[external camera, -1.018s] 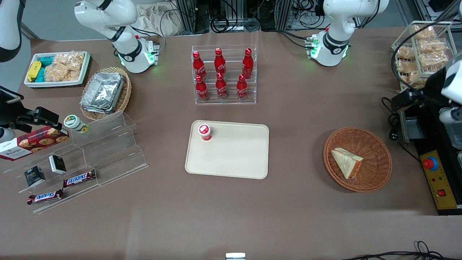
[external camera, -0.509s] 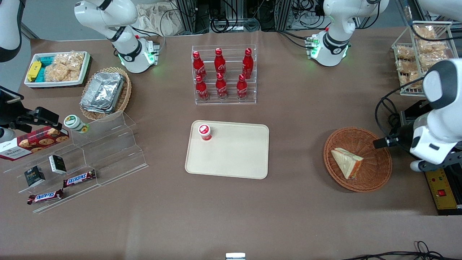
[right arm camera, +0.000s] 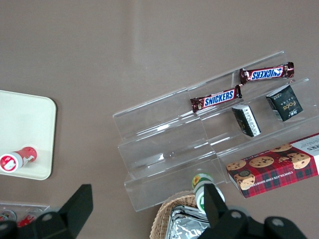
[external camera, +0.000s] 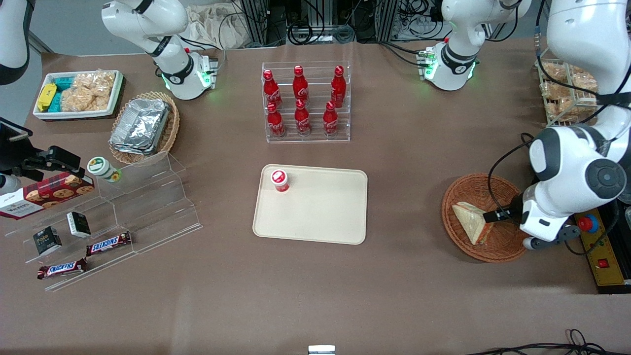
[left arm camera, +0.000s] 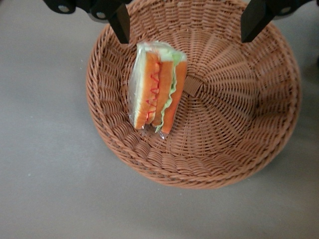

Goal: Place sandwich from basket to tray
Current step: 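Lower the open left gripper over the wrapped sandwich and close on it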

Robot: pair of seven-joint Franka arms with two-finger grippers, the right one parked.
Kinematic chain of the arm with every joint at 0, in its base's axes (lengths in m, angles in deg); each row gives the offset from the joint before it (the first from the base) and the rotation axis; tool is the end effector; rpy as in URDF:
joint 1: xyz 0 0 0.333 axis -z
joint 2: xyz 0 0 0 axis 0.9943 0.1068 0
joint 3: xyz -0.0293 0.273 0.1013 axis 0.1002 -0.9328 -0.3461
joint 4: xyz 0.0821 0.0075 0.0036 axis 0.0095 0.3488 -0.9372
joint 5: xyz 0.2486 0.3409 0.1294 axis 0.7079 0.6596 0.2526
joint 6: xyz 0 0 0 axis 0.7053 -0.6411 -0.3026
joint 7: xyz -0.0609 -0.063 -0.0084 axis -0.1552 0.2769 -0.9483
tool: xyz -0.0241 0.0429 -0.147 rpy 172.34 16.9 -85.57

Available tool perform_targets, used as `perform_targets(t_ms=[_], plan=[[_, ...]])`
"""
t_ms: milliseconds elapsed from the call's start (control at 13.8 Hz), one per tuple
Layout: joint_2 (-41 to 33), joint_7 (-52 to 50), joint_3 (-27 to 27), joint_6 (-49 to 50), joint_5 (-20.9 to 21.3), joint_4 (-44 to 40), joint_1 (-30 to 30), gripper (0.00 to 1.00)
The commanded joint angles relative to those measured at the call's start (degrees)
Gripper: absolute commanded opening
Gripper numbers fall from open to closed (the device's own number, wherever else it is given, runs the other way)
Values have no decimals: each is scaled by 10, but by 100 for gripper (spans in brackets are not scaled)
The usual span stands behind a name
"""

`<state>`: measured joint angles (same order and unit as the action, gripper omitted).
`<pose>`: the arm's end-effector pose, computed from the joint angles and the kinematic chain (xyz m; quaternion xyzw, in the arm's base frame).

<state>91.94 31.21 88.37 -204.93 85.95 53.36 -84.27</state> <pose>0.6680 -0.0077 0.2245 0.9888 0.1485 -0.0166 0.0024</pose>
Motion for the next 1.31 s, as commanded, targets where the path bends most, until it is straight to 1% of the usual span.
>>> perform_targets(t_ms=[0, 145, 291, 364, 436, 509, 582, 655, 727, 873, 945, 1018, 1236], plan=[[21, -4, 2, -31, -1, 5, -1, 100], [34, -3, 2, -34, -4, 4, -1, 100], [43, -3, 2, -60, -5, 11, -1, 99], [47, -3, 2, -61, -7, 12, -2, 91], [47, -3, 2, -60, -8, 12, -4, 80], [47, -4, 2, -58, -9, 11, -3, 68], [47, -5, 2, -56, -9, 10, -4, 52], [47, -5, 2, -55, -9, 9, -4, 42], [47, -5, 2, -54, -9, 8, -4, 36], [46, -6, 2, -52, -9, 2, -5, 15], [42, -6, 2, -45, -9, -6, -4, 8], [36, -4, 3, -11, -7, -26, -3, 2], [12, 12, 4, 165, 1, -141, 4, 0]])
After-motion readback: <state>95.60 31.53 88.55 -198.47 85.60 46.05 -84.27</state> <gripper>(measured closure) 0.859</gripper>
